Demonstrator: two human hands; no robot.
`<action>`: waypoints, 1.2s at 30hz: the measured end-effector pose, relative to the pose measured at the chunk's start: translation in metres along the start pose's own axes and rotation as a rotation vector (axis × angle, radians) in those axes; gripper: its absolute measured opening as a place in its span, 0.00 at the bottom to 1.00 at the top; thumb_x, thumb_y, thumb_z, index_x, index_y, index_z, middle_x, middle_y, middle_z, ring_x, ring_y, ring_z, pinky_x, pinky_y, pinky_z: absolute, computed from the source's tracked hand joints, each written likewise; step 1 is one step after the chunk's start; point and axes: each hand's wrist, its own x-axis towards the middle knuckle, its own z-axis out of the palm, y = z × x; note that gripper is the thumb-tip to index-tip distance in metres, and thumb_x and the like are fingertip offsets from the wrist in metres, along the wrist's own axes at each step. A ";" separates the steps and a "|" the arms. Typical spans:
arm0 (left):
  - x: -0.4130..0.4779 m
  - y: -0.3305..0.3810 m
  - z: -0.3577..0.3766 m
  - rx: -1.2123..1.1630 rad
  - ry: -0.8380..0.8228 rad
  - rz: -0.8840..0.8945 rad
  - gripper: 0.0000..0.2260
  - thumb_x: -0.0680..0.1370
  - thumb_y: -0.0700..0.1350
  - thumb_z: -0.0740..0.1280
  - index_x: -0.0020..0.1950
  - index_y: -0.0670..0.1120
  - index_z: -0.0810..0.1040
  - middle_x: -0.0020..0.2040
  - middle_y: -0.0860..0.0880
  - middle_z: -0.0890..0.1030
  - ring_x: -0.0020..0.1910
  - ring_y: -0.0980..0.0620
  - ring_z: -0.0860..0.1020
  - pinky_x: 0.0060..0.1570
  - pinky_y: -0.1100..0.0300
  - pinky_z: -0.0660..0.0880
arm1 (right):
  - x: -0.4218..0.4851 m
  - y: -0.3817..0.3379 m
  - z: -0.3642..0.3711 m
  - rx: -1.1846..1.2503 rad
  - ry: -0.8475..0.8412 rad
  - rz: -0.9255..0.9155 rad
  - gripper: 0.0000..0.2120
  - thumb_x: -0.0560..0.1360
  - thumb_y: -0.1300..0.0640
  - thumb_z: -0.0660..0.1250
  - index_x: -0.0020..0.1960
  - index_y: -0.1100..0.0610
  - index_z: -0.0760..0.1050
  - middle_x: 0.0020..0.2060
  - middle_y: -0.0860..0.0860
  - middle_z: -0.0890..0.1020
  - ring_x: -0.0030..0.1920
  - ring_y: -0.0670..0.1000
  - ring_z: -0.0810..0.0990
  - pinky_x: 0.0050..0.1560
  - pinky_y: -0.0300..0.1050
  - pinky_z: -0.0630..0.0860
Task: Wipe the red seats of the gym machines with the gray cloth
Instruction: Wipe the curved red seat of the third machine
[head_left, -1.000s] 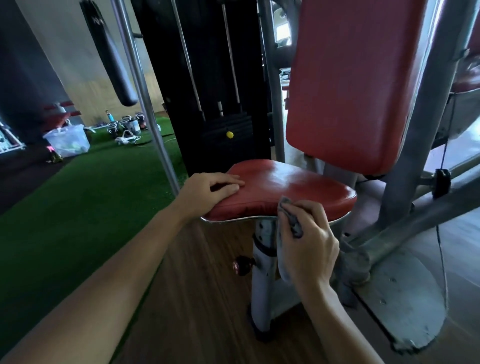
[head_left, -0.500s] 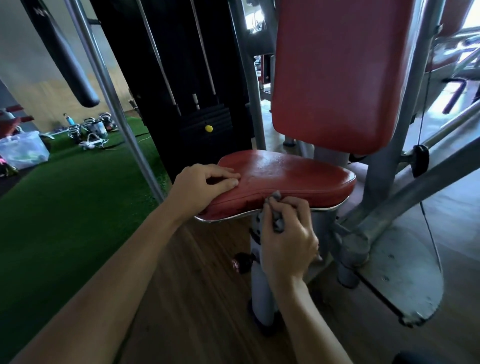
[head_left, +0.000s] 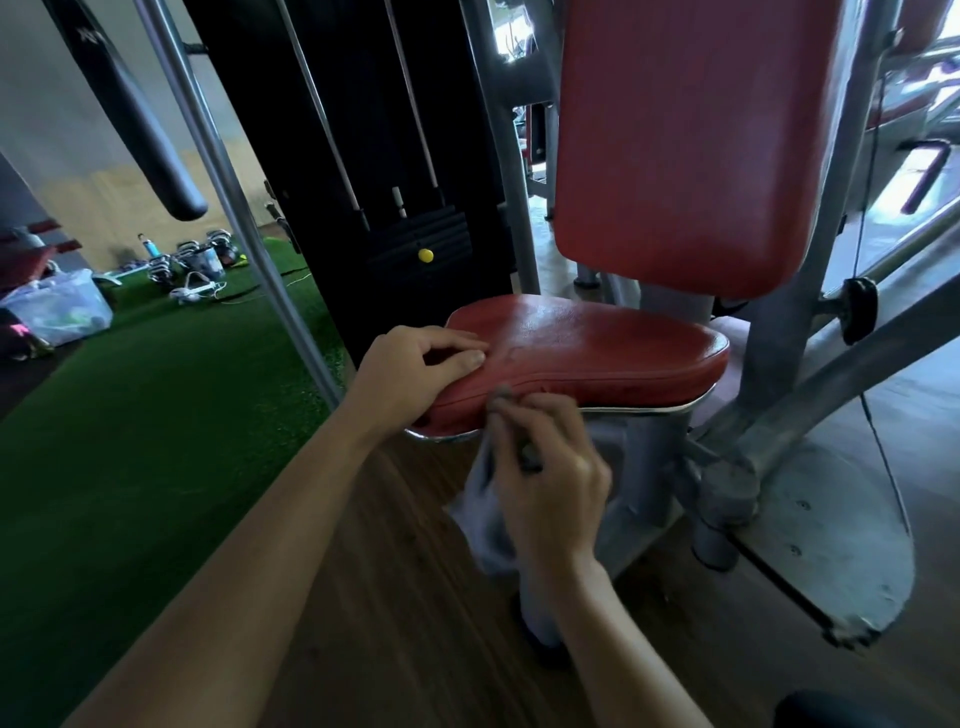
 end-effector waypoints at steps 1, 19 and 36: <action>0.000 0.001 0.001 0.000 0.000 0.000 0.09 0.79 0.52 0.71 0.58 0.56 0.86 0.59 0.61 0.83 0.60 0.64 0.78 0.63 0.62 0.72 | 0.005 0.004 -0.002 -0.022 0.070 0.073 0.03 0.75 0.57 0.74 0.48 0.54 0.85 0.46 0.45 0.81 0.42 0.40 0.78 0.41 0.37 0.77; -0.006 0.004 0.005 0.022 0.028 0.008 0.10 0.78 0.52 0.72 0.58 0.54 0.86 0.59 0.59 0.83 0.59 0.64 0.78 0.58 0.72 0.68 | -0.004 0.000 0.005 0.032 0.149 0.188 0.03 0.75 0.58 0.74 0.45 0.57 0.83 0.44 0.46 0.81 0.42 0.41 0.79 0.42 0.38 0.78; 0.001 0.012 -0.016 -0.130 -0.088 -0.145 0.10 0.83 0.47 0.65 0.61 0.54 0.83 0.60 0.54 0.82 0.59 0.55 0.79 0.60 0.59 0.75 | 0.162 0.009 -0.005 -0.264 -0.867 0.166 0.16 0.79 0.44 0.64 0.60 0.51 0.81 0.57 0.52 0.79 0.57 0.50 0.78 0.58 0.45 0.71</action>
